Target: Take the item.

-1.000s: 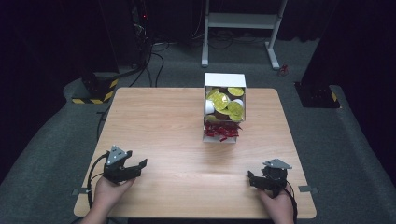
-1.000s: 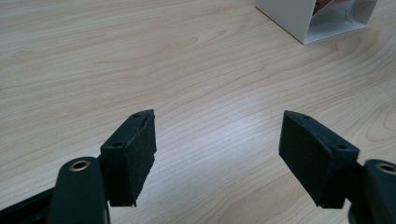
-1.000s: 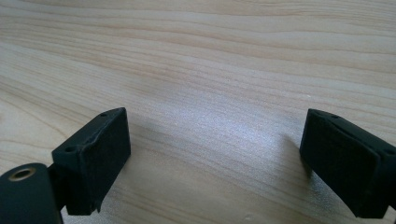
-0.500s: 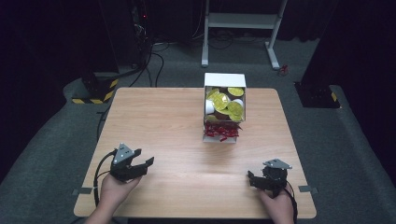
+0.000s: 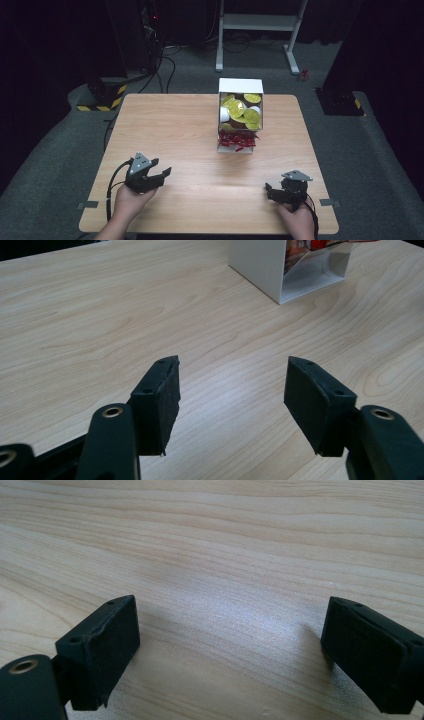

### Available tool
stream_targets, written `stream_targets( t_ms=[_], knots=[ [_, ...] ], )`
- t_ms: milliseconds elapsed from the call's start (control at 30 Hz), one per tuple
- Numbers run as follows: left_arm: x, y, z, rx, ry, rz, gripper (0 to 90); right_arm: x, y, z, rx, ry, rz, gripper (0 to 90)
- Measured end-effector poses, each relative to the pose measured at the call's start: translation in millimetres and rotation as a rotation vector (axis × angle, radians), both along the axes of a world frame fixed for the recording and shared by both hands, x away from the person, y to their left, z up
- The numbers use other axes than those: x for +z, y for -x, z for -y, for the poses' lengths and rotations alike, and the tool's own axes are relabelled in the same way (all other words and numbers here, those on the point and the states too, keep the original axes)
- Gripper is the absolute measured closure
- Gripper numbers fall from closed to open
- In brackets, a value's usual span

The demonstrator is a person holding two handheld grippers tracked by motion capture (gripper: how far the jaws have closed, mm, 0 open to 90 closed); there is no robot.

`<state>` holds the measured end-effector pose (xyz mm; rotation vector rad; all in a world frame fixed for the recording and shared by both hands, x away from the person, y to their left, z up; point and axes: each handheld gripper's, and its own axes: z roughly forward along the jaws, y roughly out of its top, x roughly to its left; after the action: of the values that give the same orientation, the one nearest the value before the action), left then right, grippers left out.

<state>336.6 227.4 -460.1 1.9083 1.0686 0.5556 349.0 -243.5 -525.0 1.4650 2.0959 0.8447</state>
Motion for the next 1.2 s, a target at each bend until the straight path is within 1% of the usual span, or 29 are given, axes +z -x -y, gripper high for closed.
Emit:
stream_targets(
  t_ms=[100, 167, 233, 267, 367, 400, 467, 567, 633, 700, 833, 867, 1200],
  knots=[
    [2.3, -2.0, 6.1, -0.008, 0.01, -0.008, 38.8, 0.0, 0.0, 0.0, 0.0, 0.0, 0.0, 8.7],
    [3.1, -2.7, 8.0, -0.013, 0.007, -0.005, 38.5, 0.0, 0.0, 0.0, 0.0, 0.0, 0.0, 8.7],
    [4.1, -3.1, 12.9, -0.017, 0.018, -0.006, 38.2, 0.0, 0.0, 0.0, 0.0, 0.0, 0.0, 8.7],
    [4.9, -4.2, 16.6, -0.025, 0.016, -0.003, 37.6, 0.0, 0.0, 0.0, 0.0, 0.0, 0.0, 8.7],
    [5.1, -5.3, 20.4, -0.029, 0.015, -0.008, 37.6, 0.0, 0.0, 0.0, 0.0, 0.0, 0.0, 8.7],
    [5.5, -6.4, 21.6, -0.03, 0.009, -0.003, 37.7, 0.0, 0.0, 0.0, 0.0, 0.0, 0.0, 8.7],
    [7.3, -8.8, 25.7, -0.036, 0.02, -0.007, 37.6, 0.0, 0.0, 0.0, 0.0, 0.0, 0.0, 8.7],
    [8.8, -10.5, 28.2, -0.037, 0.022, -0.001, 37.9, 0.0, 0.0, 0.0, 0.0, 0.0, 0.0, 8.7],
    [9.9, -11.7, 30.8, -0.037, 0.033, -0.005, 38.1, 0.0, 0.0, 0.0, 0.0, 0.0, 0.0, 8.7],
    [11.2, -13.1, 32.5, -0.041, 0.028, -0.005, 38.2, 0.0, 0.0, 0.0, 0.0, 0.0, 0.0, 8.7],
    [12.4, -15.6, 36.2, -0.04, 0.042, -0.006, 38.5, 0.0, 0.0, 0.0, 0.0, 0.0, 0.0, 8.7],
    [14.0, -17.3, 37.7, -0.046, 0.03, -0.001, 38.5, 0.0, 0.0, 0.0, 0.0, 0.0, 0.0, 8.7],
    [21.2, -27.3, 53.5, -0.073, 0.03, 0.009, 38.2, 0.0, 0.0, 0.0, 0.0, 0.0, 0.0, 8.7]
  ],
)
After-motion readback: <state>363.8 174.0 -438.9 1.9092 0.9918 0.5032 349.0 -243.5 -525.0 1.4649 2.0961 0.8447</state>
